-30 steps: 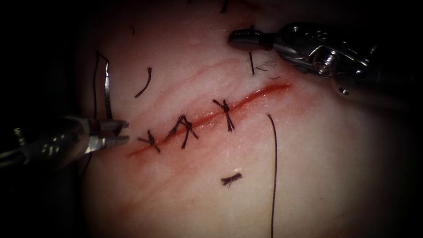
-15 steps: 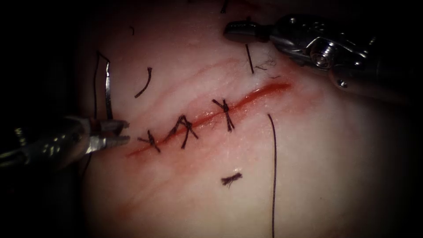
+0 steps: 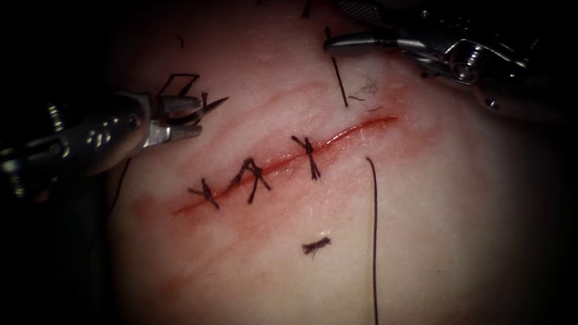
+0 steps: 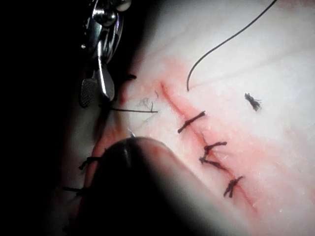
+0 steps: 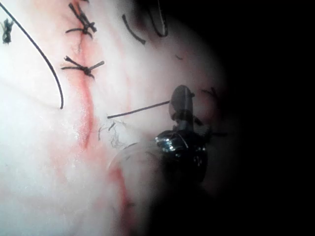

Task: Wound Closure
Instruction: Set the needle onto the skin with the left hand.

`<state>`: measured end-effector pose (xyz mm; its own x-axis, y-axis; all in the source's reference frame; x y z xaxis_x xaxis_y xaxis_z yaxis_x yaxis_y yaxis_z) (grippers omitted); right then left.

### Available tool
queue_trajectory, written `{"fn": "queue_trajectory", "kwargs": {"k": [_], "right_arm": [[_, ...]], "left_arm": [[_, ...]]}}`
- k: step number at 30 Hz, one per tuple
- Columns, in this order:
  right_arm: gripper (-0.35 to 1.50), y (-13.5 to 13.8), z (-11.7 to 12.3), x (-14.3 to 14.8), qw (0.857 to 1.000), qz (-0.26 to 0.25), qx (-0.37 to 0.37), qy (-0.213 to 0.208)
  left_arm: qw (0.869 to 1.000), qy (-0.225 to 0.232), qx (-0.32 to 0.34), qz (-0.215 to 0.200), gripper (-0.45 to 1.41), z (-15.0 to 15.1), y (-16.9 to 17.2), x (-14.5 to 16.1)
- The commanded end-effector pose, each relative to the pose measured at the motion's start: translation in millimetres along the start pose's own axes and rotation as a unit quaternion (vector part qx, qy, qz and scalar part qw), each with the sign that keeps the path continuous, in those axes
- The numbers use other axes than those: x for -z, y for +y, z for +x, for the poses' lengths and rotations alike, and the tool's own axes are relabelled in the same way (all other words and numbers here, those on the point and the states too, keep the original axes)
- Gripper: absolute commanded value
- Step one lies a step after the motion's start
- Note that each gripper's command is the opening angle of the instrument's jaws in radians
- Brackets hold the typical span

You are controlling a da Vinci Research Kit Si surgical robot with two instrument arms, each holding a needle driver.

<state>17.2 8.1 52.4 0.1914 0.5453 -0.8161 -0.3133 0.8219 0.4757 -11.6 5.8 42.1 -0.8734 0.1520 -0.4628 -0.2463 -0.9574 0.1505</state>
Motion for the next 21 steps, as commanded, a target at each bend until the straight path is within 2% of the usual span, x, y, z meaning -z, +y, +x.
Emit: {"fn": "queue_trajectory", "kwargs": {"k": [1, 2, 6, 10, 12, 16, 17, 18, 19, 21], "right_arm": [[1.33, 1.2, 0.6, 1.1, 1.0, -0.006, 0.002, 0.004], [1.33, 1.6, 0.7, 2.7, 1.0, -0.017, 0.003, 0.01], [1.33, 1.8, -0.1, 4.6, 0.999, -0.031, 0.005, 0.013], [1.33, 1.7, -0.8, 5.4, 0.999, -0.041, 0.007, 0.012], [1.33, 1.4, -1.3, 5.5, 0.999, -0.042, 0.009, 0.013], [1.31, 1.1, -1.8, 5.3, 0.999, -0.039, 0.011, 0.014], [1.31, 1.0, -1.9, 5.3, 0.999, -0.04, 0.012, 0.014], [1.31, 0.9, -2.0, 5.3, 0.999, -0.038, 0.013, 0.014], [1.31, 0.9, -2.3, 5.3, 0.999, -0.036, 0.017, 0.015], [1.31, 0.7, -2.6, 5.4, 0.999, -0.031, 0.013, 0.016]], "left_arm": [[1.0, -0.001, -0.001, 0.005, 0.24, 0.9, -1.5, -1.0], [1.0, -0.002, -0.002, 0.014, 0.17, 1.3, -2.7, -1.8], [1.0, -0.01, 0.0, 0.027, 0.12, 1.7, -4.2, -4.3], [0.999, -0.023, 0.0, 0.041, 0.12, 1.6, -5.9, -7.0], [0.997, -0.041, -0.003, 0.06, 0.07, 1.3, -7.4, -9.3], [0.996, -0.054, -0.005, 0.074, -0.02, 0.5, -7.8, -12.2], [0.996, -0.053, -0.007, 0.069, 0.02, 0.2, -7.6, -12.7], [0.997, -0.041, -0.008, 0.061, 0.21, -0.2, -7.0, -12.9], [0.999, -0.021, 0.015, 0.047, 0.32, -0.2, -6.1, -12.2], [0.999, -0.006, 0.026, 0.031, 0.41, 0.2, -5.1, -11.2]]}}
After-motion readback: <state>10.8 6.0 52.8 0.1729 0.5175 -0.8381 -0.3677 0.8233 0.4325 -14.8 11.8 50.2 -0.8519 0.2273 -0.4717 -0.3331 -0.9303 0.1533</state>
